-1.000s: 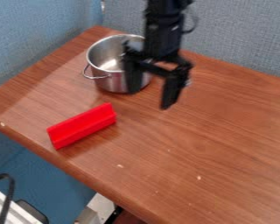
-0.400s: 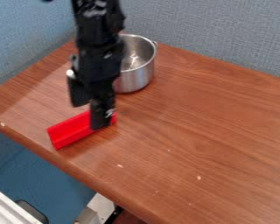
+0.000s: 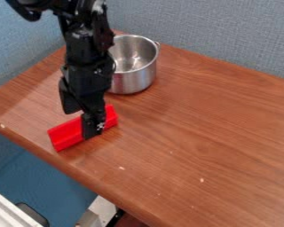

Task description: Put the red object in the metal pot

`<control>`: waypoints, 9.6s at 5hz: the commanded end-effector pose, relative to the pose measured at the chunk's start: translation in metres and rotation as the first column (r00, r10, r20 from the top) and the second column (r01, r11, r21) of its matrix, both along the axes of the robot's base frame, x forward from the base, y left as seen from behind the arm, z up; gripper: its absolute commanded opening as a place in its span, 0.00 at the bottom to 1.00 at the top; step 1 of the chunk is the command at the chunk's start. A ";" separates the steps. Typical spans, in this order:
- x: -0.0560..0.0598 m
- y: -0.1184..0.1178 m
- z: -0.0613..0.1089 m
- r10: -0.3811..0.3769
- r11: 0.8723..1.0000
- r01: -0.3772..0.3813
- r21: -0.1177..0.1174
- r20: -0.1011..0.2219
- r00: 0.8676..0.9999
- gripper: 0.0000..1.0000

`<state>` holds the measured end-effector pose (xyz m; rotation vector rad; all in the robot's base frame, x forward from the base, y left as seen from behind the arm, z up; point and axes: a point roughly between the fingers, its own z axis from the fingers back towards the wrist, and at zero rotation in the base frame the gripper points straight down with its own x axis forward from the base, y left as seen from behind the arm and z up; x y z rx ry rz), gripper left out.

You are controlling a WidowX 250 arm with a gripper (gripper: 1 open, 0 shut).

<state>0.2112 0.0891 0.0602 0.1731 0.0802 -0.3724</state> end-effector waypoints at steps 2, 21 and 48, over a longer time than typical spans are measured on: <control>0.007 0.009 -0.016 0.052 0.999 -0.052 0.000 0.037 0.998 1.00; 0.021 0.014 -0.009 0.281 0.958 -0.273 -0.082 0.107 0.954 0.00; 0.164 0.038 0.028 0.380 0.925 -0.369 -0.093 0.190 0.905 1.00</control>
